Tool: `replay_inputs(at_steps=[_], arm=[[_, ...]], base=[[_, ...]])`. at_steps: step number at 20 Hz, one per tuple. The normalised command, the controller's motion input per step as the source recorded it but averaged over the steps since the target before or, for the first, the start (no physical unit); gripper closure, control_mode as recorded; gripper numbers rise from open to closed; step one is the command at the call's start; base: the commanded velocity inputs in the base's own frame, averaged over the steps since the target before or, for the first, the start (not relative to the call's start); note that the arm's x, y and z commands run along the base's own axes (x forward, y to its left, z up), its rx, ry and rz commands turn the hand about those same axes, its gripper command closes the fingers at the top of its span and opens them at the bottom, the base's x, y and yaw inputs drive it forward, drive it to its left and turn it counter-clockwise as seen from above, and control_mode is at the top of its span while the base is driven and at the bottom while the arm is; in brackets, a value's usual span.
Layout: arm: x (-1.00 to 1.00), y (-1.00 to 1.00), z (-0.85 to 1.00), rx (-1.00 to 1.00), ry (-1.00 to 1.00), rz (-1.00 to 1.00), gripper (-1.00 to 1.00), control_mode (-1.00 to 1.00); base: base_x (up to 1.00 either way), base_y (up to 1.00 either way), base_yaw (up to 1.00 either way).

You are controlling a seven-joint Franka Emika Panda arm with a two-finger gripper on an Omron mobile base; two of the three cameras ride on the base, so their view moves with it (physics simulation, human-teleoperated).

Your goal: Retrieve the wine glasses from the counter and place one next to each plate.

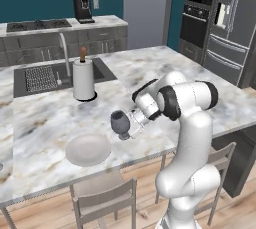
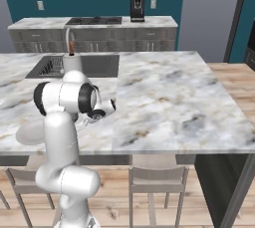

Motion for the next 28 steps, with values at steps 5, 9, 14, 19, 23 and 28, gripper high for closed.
replay_inputs(at_steps=[5,9,14,19,23,28], arm=[[-0.35,-0.99,-0.98,-0.01,-0.02,-0.02,-1.0,-1.0],[-0.15,-0.7,-0.98,0.04,-0.03,0.0,-1.0,-1.0],[-0.25,-0.1,-0.58,0.43,-0.32,0.0,-1.0,-1.0],[0.05,-0.32,-0.75,-0.07,-0.05,-0.03,-1.0,-1.0],[0.04,-0.46,-0.19,-0.05,0.04,-0.04,-1.0,-1.0],[-0.01,-0.54,-0.27,-0.11,0.2,-0.11,-1.0,-1.0]], base=[[0.0,0.0,0.0],[0.0,0.0,0.0],[0.0,0.0,0.0],[0.0,0.0,0.0],[0.0,0.0,0.0],[0.0,0.0,0.0]])
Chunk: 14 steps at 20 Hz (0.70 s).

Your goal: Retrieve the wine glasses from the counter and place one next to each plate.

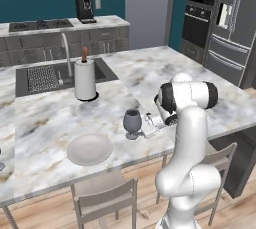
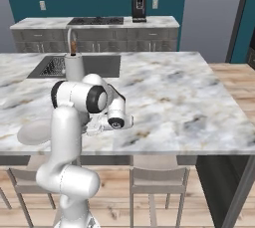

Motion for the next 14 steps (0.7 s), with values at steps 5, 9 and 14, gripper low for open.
replay_inputs(at_steps=[5,9,14], arm=[[-0.05,-0.56,-0.32,-0.17,0.09,-0.11,-1.0,-1.0],[-0.18,-0.69,-0.3,-0.2,0.0,-0.1,-1.0,-1.0],[-0.53,-0.84,0.03,-0.13,-0.03,-0.02,-1.0,-1.0]], base=[[0.0,0.0,0.0],[0.0,0.0,0.0],[0.0,0.0,0.0]])
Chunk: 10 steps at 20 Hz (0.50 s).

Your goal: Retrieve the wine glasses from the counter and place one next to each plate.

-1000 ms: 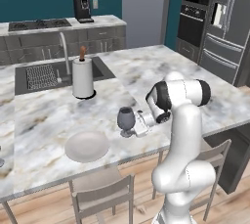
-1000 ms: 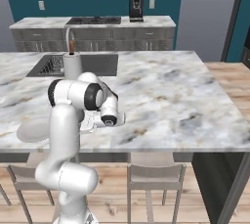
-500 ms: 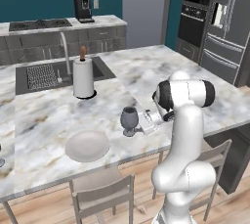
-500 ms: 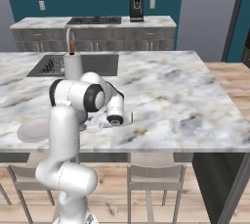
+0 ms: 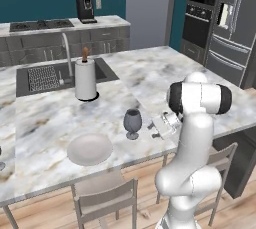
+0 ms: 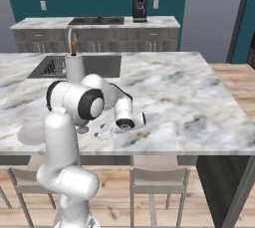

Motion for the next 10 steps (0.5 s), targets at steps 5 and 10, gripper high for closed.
replay_inputs(at_steps=[5,10], arm=[[-1.0,-0.13,1.0,0.0,-0.29,0.0,-1.0,-1.0],[-0.88,0.0,1.0,0.02,-0.41,0.06,-1.0,-1.0]], base=[[0.0,0.0,0.0],[0.0,0.0,0.0]])
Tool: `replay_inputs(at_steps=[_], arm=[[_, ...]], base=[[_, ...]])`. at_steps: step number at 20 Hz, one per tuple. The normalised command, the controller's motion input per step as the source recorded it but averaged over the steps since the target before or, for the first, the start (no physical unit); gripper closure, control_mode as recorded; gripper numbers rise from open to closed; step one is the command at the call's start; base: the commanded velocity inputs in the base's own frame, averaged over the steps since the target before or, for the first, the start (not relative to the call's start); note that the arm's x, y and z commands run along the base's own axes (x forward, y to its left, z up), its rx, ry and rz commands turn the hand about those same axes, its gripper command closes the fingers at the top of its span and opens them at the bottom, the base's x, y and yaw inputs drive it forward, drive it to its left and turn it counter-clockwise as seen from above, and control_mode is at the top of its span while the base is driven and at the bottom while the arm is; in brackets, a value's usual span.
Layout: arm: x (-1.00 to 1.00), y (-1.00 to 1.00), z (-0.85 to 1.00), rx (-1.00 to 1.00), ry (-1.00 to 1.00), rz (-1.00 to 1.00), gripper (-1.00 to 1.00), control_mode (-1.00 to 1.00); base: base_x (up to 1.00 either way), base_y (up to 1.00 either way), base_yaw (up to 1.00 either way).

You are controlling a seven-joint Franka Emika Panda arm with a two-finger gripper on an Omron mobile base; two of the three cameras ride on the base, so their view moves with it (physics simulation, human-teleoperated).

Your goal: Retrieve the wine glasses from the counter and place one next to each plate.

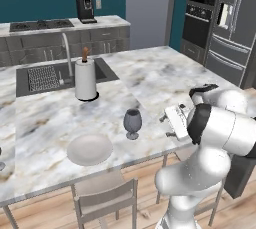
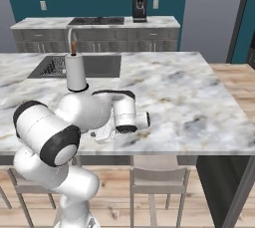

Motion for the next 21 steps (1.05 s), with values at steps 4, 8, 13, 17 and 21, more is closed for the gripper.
replay_inputs(at_steps=[4,8,13,17,21], arm=[[-0.73,0.0,1.0,0.11,-0.21,0.12,-1.0,-1.0],[-0.5,0.0,1.0,0.13,-0.12,0.14,-1.0,-1.0],[-0.47,0.0,1.0,0.16,-0.04,0.11,-1.0,-1.0],[-0.69,0.0,1.0,0.17,-0.02,0.07,-1.0,-1.0],[-0.91,0.0,1.0,0.15,-0.07,0.04,-1.0,-1.0]], base=[[0.0,0.0,0.0],[0.0,0.0,0.0],[0.0,0.0,0.0],[0.0,0.0,0.0],[0.0,0.0,0.0]])
